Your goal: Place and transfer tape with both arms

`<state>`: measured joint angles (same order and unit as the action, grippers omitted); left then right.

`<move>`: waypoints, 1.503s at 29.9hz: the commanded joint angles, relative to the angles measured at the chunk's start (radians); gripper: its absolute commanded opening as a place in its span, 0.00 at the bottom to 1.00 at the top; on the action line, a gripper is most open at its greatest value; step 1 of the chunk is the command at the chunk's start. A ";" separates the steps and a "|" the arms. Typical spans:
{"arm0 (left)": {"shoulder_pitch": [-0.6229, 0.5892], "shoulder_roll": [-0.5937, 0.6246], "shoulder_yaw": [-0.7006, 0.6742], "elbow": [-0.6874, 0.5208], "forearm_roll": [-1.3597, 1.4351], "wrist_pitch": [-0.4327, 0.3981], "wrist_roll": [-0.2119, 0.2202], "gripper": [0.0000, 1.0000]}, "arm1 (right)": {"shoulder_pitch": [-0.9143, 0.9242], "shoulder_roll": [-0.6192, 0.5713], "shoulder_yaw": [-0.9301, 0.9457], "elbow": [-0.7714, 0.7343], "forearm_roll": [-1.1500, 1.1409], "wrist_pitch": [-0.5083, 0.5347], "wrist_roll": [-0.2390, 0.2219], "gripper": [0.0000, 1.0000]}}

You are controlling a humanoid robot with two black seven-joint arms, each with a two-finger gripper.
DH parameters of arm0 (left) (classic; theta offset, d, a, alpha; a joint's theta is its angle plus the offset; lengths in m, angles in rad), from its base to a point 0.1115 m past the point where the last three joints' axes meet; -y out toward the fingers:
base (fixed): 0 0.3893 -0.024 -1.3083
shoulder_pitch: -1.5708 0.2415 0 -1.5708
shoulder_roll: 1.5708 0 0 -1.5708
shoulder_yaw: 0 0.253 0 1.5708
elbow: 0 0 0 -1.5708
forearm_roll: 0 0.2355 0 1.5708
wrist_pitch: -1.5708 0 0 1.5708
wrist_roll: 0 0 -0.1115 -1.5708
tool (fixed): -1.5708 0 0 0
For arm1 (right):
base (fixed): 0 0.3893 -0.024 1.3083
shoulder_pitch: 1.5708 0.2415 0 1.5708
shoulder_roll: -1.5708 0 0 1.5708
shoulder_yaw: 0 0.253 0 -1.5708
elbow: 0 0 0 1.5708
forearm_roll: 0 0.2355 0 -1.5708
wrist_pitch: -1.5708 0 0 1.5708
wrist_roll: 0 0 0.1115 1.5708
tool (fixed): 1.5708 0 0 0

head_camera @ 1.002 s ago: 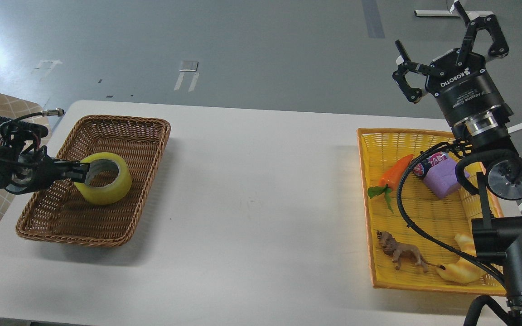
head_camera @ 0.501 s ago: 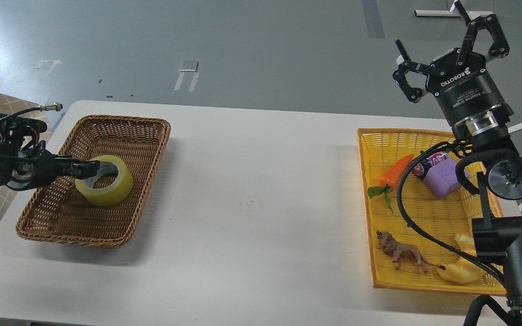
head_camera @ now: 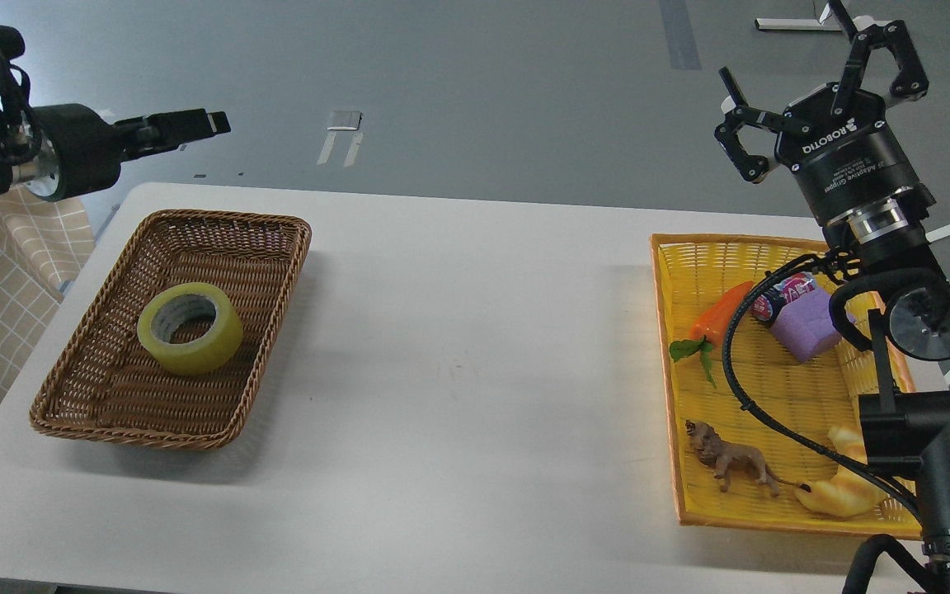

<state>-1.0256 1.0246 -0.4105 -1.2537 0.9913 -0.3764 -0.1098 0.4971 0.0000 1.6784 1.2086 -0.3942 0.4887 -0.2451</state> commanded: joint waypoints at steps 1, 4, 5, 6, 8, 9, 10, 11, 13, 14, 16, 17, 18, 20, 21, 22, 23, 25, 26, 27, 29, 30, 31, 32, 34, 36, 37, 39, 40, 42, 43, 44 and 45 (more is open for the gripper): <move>-0.017 -0.062 -0.063 0.002 -0.198 -0.035 -0.001 0.97 | 0.003 0.000 -0.005 0.000 0.000 0.000 -0.008 0.99; -0.014 -0.145 -0.123 0.013 -0.342 -0.053 -0.004 0.98 | 0.009 0.000 -0.017 -0.001 -0.005 0.000 -0.010 0.99; -0.010 -0.162 -0.135 0.013 -0.367 -0.056 -0.004 0.98 | 0.011 0.000 -0.020 -0.003 -0.006 0.000 -0.010 0.99; -0.007 -0.194 -0.154 0.014 -0.416 -0.061 -0.005 0.98 | 0.011 0.000 -0.031 -0.003 -0.006 0.000 -0.013 0.99; -0.004 -0.228 -0.168 0.016 -0.465 -0.061 -0.005 0.98 | 0.014 0.000 -0.046 -0.003 -0.005 0.000 -0.014 0.99; -0.004 -0.265 -0.178 0.016 -0.514 -0.061 -0.005 0.98 | 0.017 0.000 -0.054 -0.009 -0.003 0.000 -0.014 0.99; -0.004 -0.283 -0.183 0.017 -0.537 -0.061 -0.004 0.98 | 0.021 0.000 -0.055 -0.011 -0.002 0.000 -0.014 0.99; -0.001 -0.316 -0.192 0.019 -0.581 -0.061 -0.005 0.98 | 0.029 0.000 -0.057 -0.014 0.000 0.000 -0.014 0.99; 0.015 -0.356 -0.211 0.019 -0.644 -0.061 -0.007 0.98 | 0.032 0.000 -0.057 -0.026 0.000 0.000 -0.014 0.99; 0.024 -0.368 -0.220 0.019 -0.661 -0.061 -0.007 0.98 | 0.034 0.000 -0.057 -0.030 0.000 0.000 -0.013 0.99; 0.051 -0.417 -0.255 0.025 -0.698 -0.062 -0.007 0.98 | 0.044 0.000 -0.057 -0.043 0.003 0.000 -0.014 0.99; 0.076 -0.454 -0.284 0.033 -0.703 -0.064 -0.005 0.98 | 0.049 0.000 -0.057 -0.047 0.011 0.000 -0.014 0.99; 0.103 -0.490 -0.316 0.045 -0.701 -0.071 -0.005 0.98 | 0.055 0.000 -0.057 -0.052 0.029 0.000 -0.014 0.99; 0.134 -0.527 -0.350 0.054 -0.701 -0.085 -0.005 0.98 | 0.057 0.000 -0.057 -0.054 0.054 0.000 -0.014 0.99; 0.150 -0.543 -0.369 0.057 -0.701 -0.094 -0.004 0.98 | 0.058 0.000 -0.057 -0.057 0.064 0.000 -0.014 0.99; 0.177 -0.573 -0.401 0.062 -0.698 -0.112 -0.004 0.98 | 0.067 0.000 -0.057 -0.061 0.081 0.000 -0.016 0.99; 0.199 -0.599 -0.431 0.077 -0.697 -0.112 -0.002 0.98 | 0.080 0.000 -0.058 -0.069 0.087 0.000 -0.016 0.99; 0.222 -0.632 -0.467 0.098 -0.695 -0.112 -0.002 0.98 | 0.090 0.000 -0.058 -0.084 0.087 0.000 -0.019 0.99; 0.229 -0.650 -0.482 0.108 -0.695 -0.112 -0.002 0.98 | 0.093 0.000 -0.060 -0.087 0.087 0.000 -0.019 0.99; 0.229 -0.656 -0.488 0.112 -0.695 -0.112 -0.002 0.98 | 0.095 0.000 -0.062 -0.089 0.087 0.000 -0.020 0.99; 0.231 -0.669 -0.501 0.131 -0.697 -0.112 -0.002 0.98 | 0.097 0.000 -0.065 -0.087 0.087 0.000 -0.023 0.99; 0.231 -0.672 -0.504 0.135 -0.697 -0.112 -0.002 0.98 | 0.098 0.000 -0.069 -0.087 0.087 0.000 -0.028 0.99; 0.231 -0.673 -0.505 0.138 -0.698 -0.112 -0.004 0.98 | 0.110 0.000 -0.092 -0.090 0.087 0.000 -0.037 0.99; 0.231 -0.673 -0.505 0.140 -0.701 -0.112 -0.004 0.98 | 0.119 0.000 -0.106 -0.093 0.087 0.000 -0.039 0.99; 0.231 -0.676 -0.514 0.142 -0.701 -0.112 -0.004 0.98 | 0.136 0.000 -0.137 -0.106 0.086 0.000 -0.039 0.99; 0.233 -0.686 -0.531 0.143 -0.701 -0.112 -0.004 0.98 | 0.143 0.000 -0.143 -0.118 0.084 0.000 -0.037 0.99; 0.234 -0.690 -0.537 0.149 -0.703 -0.112 -0.004 0.98 | 0.143 0.000 -0.143 -0.124 0.084 0.000 -0.036 0.99; 0.237 -0.701 -0.539 0.157 -0.703 -0.112 -0.004 0.98 | 0.143 0.000 -0.143 -0.130 0.084 0.000 -0.034 0.99; 0.239 -0.705 -0.541 0.158 -0.703 -0.112 -0.004 0.98 | 0.143 0.000 -0.143 -0.130 0.084 0.000 -0.034 0.99; 0.242 -0.715 -0.541 0.169 -0.704 -0.112 -0.004 0.98 | 0.141 0.000 -0.143 -0.132 0.083 0.000 -0.034 1.00; 0.243 -0.719 -0.541 0.174 -0.704 -0.112 -0.004 0.98 | 0.140 0.000 -0.143 -0.132 0.083 0.000 -0.034 1.00; 0.243 -0.719 -0.541 0.175 -0.704 -0.112 -0.004 0.98 | 0.140 0.000 -0.143 -0.132 0.083 0.000 -0.034 1.00; 0.243 -0.721 -0.539 0.177 -0.704 -0.112 -0.004 0.98 | 0.138 0.000 -0.143 -0.132 0.083 0.000 -0.034 1.00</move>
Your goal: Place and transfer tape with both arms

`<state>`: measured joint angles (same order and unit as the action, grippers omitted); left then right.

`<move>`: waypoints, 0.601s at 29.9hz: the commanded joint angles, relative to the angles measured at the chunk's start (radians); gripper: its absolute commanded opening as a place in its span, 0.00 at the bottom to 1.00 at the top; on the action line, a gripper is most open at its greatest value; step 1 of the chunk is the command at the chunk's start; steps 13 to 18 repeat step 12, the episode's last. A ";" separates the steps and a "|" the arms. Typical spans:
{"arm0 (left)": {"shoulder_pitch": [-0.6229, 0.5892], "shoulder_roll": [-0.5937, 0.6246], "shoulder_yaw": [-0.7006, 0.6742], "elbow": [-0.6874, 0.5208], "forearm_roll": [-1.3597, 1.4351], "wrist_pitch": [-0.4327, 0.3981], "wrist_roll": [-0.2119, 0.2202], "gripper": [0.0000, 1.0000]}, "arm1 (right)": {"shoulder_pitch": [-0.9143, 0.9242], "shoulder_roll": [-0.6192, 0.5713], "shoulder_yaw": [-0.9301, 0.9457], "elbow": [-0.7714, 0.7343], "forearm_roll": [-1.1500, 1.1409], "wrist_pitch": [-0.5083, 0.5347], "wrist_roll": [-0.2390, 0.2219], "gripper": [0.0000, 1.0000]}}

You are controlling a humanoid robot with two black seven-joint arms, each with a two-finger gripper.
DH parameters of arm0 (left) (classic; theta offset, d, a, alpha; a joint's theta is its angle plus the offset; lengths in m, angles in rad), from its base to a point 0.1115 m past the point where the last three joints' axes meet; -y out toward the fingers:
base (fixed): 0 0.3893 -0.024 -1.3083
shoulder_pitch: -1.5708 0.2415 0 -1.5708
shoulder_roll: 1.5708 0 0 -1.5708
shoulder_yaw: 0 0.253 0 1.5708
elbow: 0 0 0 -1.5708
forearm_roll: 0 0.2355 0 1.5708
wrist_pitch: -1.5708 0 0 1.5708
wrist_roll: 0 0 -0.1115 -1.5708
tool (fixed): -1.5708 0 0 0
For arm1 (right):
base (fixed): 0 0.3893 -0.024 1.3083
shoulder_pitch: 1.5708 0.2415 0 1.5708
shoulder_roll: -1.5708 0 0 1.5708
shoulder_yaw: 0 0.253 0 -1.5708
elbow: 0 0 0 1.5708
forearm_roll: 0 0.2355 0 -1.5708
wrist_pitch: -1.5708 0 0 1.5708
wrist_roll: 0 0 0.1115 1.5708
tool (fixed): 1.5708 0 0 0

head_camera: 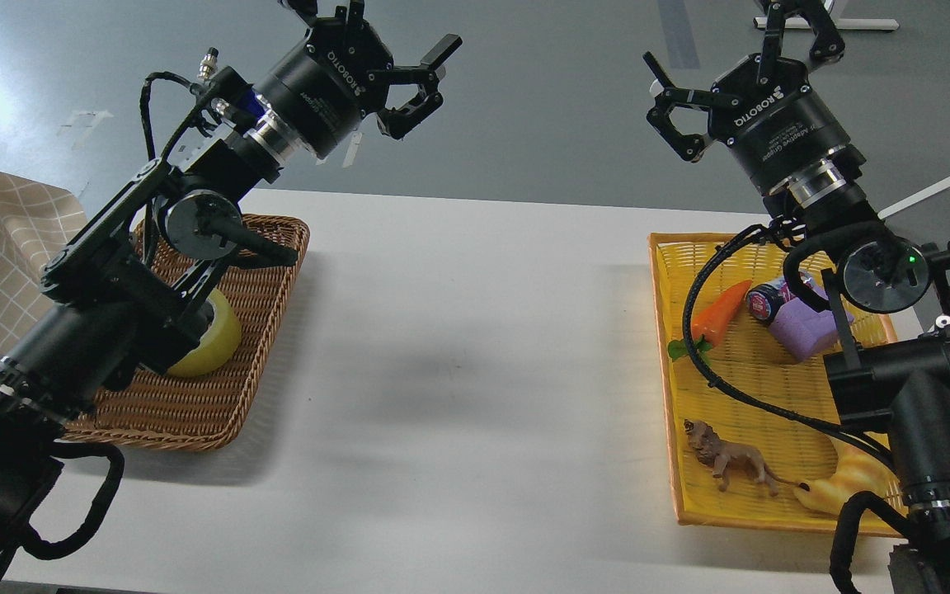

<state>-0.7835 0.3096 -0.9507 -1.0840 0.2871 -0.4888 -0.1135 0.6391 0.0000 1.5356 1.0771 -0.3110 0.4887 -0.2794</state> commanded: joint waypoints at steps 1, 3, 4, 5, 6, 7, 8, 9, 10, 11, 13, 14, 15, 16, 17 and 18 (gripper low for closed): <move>0.003 -0.004 0.000 0.007 -0.002 0.000 0.000 0.98 | -0.004 0.000 0.000 0.000 -0.002 0.000 0.000 1.00; 0.004 -0.004 0.000 0.007 -0.002 0.000 0.000 0.98 | -0.004 0.000 0.000 -0.002 -0.002 0.000 0.000 1.00; 0.007 -0.004 0.000 0.007 -0.002 0.000 0.000 0.98 | -0.004 0.000 0.000 0.000 -0.002 0.000 0.000 1.00; 0.007 -0.004 0.000 0.007 -0.002 0.000 0.000 0.98 | -0.004 0.000 0.000 0.000 -0.002 0.000 0.000 1.00; 0.009 -0.004 0.000 0.007 -0.002 0.000 0.000 0.98 | -0.003 0.000 0.000 0.000 -0.002 0.000 0.000 1.00; 0.009 -0.004 0.000 0.007 -0.002 0.000 0.000 0.98 | -0.003 0.000 0.000 0.000 -0.002 0.000 0.000 1.00; 0.009 -0.004 0.000 0.007 -0.002 0.000 0.002 0.98 | -0.003 0.000 0.000 0.000 -0.002 0.000 0.000 1.00; 0.012 -0.004 0.000 0.007 -0.002 0.000 0.000 0.98 | -0.003 0.000 -0.002 0.000 -0.002 0.000 0.000 1.00; 0.015 -0.004 0.000 0.007 -0.002 0.000 0.000 0.98 | -0.003 0.000 -0.002 0.000 -0.002 0.000 0.000 1.00; 0.018 -0.004 -0.002 0.007 -0.002 0.000 0.000 0.98 | -0.003 0.000 -0.002 0.000 -0.002 0.000 0.000 1.00; 0.023 -0.004 -0.002 0.007 -0.002 0.000 0.002 0.98 | -0.003 0.000 -0.002 0.000 -0.002 0.000 0.000 1.00; 0.023 -0.004 -0.002 0.007 -0.002 0.000 0.002 0.98 | -0.003 0.000 -0.002 0.000 -0.002 0.000 0.000 1.00; 0.023 -0.004 -0.002 0.007 -0.002 0.000 0.002 0.98 | -0.003 0.000 -0.002 0.000 -0.002 0.000 0.000 1.00; 0.023 -0.004 -0.002 0.007 -0.002 0.000 0.002 0.98 | -0.003 0.000 -0.002 0.000 -0.002 0.000 0.000 1.00; 0.023 -0.004 -0.002 0.007 -0.002 0.000 0.002 0.98 | -0.003 0.000 -0.002 0.000 -0.002 0.000 0.000 1.00; 0.023 -0.004 -0.002 0.007 -0.002 0.000 0.002 0.98 | -0.003 0.000 -0.002 0.000 -0.002 0.000 0.000 1.00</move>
